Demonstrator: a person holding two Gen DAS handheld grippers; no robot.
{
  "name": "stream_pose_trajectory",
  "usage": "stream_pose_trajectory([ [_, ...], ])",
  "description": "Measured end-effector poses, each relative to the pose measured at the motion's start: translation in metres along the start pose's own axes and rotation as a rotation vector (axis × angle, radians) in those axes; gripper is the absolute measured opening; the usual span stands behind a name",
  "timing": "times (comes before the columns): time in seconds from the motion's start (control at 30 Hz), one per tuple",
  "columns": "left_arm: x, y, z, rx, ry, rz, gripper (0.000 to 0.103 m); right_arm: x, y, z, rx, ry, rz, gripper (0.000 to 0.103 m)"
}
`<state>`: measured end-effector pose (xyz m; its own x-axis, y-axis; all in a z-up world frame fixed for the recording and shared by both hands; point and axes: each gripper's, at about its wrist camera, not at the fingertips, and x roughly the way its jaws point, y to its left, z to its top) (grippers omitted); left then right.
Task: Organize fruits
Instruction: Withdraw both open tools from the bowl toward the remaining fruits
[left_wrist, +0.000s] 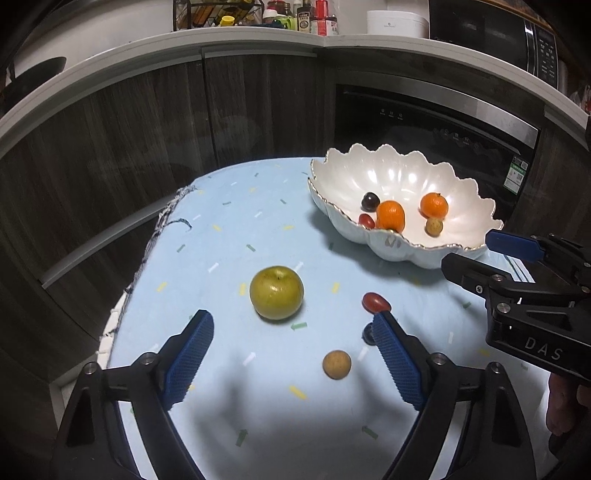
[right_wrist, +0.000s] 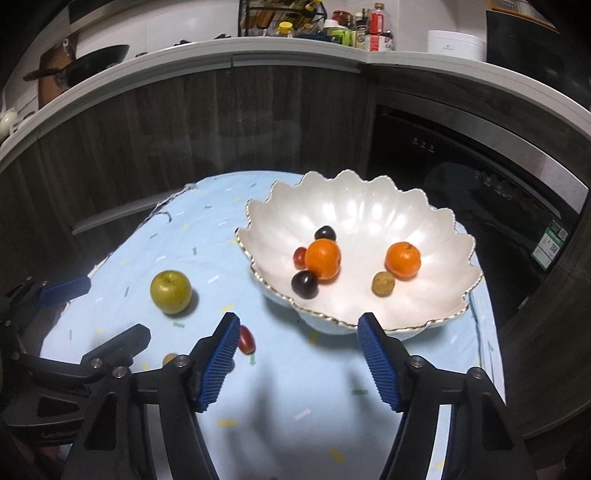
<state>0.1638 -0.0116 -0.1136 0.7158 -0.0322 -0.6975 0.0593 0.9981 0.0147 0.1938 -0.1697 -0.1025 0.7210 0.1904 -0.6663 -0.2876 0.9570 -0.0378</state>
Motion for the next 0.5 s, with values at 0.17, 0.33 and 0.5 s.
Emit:
stream_pose_trajectory([
  [0.17,0.006,-0.003,-0.008,0.007,0.005,-0.005,0.086,0.006,0.002,-0.006,-0.009,0.015,0.015,0.063],
  [0.33,0.008,-0.006,-0.015,0.019,0.000,-0.010,0.085,0.012,0.005,-0.012,-0.029,0.027,0.039,0.060],
  [0.5,0.016,-0.009,-0.021,0.029,0.025,-0.023,0.080,0.018,0.007,-0.016,-0.058,0.035,0.056,0.055],
])
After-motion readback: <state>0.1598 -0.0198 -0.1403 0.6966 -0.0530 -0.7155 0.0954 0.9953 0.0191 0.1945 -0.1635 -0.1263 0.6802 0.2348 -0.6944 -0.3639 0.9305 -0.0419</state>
